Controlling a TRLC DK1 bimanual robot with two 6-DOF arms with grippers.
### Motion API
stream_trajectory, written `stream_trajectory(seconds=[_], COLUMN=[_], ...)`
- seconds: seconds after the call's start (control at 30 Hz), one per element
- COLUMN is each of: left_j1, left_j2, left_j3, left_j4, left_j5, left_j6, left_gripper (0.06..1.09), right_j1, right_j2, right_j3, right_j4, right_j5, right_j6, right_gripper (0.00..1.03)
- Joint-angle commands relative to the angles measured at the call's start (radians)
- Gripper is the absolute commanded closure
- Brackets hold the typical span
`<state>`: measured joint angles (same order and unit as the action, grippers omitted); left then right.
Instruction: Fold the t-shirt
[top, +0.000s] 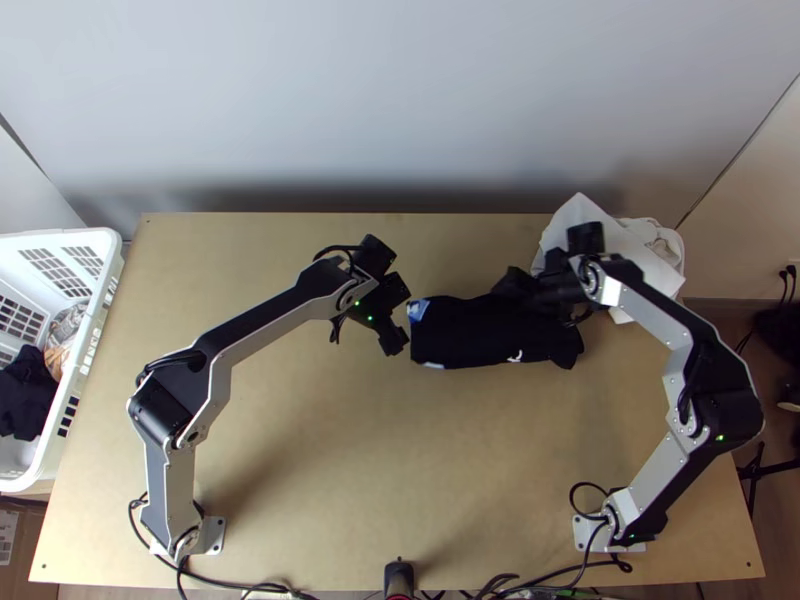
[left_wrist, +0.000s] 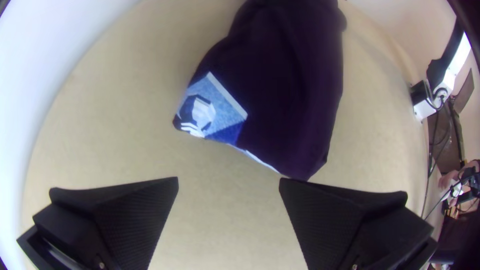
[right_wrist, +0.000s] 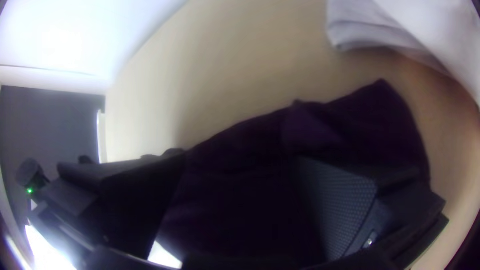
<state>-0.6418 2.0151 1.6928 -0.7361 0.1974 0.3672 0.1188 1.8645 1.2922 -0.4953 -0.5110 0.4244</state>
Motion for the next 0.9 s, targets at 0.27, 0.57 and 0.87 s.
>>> stream_trajectory(seconds=[0.27,0.57,0.87], left_j1=[0.025,0.016,0.008], left_j2=[-0.059,-0.059,-0.07], left_j3=[-0.03,-0.047,-0.045], left_j4=[-0.002,0.001,0.001], left_j5=[-0.003,-0.001,-0.003], left_j6=[0.01,0.003,-0.001], left_gripper=[0.1,0.1,0.1], right_j1=[-0.056,0.007,0.015], right_j2=[-0.151,-0.393,-0.407], right_j3=[-0.077,-0.077,-0.14], right_j4=[0.06,0.057,-0.026], right_j5=[0.132,0.206,0.197], right_j6=[-0.076,-0.047,0.03], right_gripper=[0.05,0.05,0.05])
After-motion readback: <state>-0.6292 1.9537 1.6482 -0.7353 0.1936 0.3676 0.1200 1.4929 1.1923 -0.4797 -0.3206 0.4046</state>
